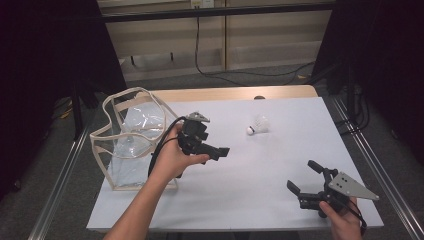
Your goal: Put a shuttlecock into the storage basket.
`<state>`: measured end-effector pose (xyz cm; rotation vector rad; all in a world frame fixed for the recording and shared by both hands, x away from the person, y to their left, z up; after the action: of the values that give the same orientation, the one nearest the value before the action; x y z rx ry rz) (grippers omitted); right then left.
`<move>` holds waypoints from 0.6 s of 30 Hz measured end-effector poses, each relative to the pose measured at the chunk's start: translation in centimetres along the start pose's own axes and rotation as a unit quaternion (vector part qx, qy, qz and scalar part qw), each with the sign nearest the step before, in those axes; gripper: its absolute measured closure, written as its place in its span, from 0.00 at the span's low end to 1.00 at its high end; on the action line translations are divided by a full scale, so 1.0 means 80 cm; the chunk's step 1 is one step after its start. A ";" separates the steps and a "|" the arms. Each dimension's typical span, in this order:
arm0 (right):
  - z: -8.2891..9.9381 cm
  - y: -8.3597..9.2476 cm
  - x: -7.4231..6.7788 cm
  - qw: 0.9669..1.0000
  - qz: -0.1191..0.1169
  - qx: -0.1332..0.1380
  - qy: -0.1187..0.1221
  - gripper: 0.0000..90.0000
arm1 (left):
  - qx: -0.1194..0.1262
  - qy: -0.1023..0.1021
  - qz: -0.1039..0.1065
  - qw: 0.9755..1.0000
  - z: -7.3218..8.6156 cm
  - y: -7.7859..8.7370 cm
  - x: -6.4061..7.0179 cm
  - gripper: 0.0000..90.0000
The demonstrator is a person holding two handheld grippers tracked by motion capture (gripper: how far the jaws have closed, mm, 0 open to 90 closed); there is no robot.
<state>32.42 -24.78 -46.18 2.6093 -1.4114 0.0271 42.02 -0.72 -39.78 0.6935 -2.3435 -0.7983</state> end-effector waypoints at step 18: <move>-0.001 0.000 0.000 1.000 0.000 0.001 -0.001 0.03 | -0.001 -0.005 -0.010 1.000 0.008 -0.031 -0.004 0.06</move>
<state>32.40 -24.79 -46.13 2.6115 -1.4132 0.0262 42.52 -1.97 -41.95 0.7155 -2.3482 -0.8158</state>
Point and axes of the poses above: each handheld gripper's, and its own axes: y roughly backward along the jaws, z roughly out of its underside, x roughly to its right, the point moved 10 cm from there along -y, roughly forward along the jaws, and after that the axes turned 8 degrees about y, right-handed, at the moved point
